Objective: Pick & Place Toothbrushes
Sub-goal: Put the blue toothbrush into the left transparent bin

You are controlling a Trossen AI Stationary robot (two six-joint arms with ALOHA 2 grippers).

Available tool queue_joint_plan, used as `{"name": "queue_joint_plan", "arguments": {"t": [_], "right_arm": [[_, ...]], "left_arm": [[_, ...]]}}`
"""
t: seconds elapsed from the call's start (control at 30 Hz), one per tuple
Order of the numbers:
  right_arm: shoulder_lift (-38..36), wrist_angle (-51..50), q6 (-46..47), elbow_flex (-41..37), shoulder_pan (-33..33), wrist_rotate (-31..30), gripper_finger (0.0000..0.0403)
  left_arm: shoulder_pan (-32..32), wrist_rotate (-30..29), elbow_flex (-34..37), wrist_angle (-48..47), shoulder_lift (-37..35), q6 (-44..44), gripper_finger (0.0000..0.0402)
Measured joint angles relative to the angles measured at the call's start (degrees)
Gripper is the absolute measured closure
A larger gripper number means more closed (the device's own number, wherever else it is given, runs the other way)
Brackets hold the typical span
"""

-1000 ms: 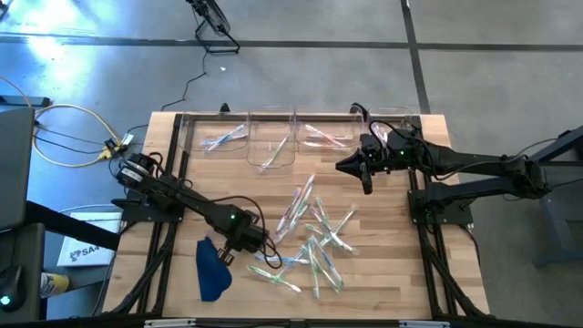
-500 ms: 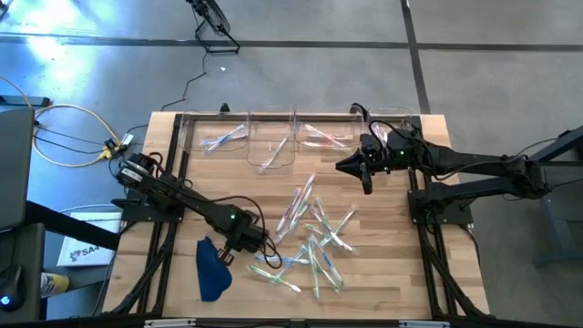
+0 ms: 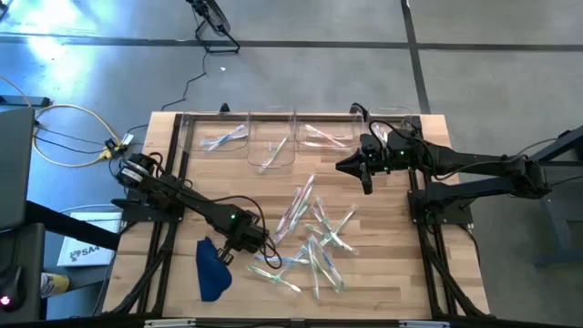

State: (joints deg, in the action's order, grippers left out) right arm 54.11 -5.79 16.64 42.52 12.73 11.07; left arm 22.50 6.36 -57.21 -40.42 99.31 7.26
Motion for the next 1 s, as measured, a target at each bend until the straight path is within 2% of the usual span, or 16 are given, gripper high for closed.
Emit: {"name": "queue_joint_plan", "arguments": {"t": [0.4, 0.7, 1.0], "right_arm": [[0.0, 0.1, -0.1, 0.0, 0.0, 0.0, 0.0364], [0.0, 0.3, -0.4, 0.0, 0.0, 0.0, 0.0364], [0.0, 0.3, -0.5, 0.0, 0.0, 0.3, 0.0364]], "left_arm": [[0.1, 2.6, -1.9, -1.3, 0.1, 1.4, 0.04], [0.0, 2.3, -2.0, -2.2, 0.1, 1.3, 0.0401], [-4.1, 2.1, -4.5, -3.0, -0.1, 1.8, 0.0399]]}}
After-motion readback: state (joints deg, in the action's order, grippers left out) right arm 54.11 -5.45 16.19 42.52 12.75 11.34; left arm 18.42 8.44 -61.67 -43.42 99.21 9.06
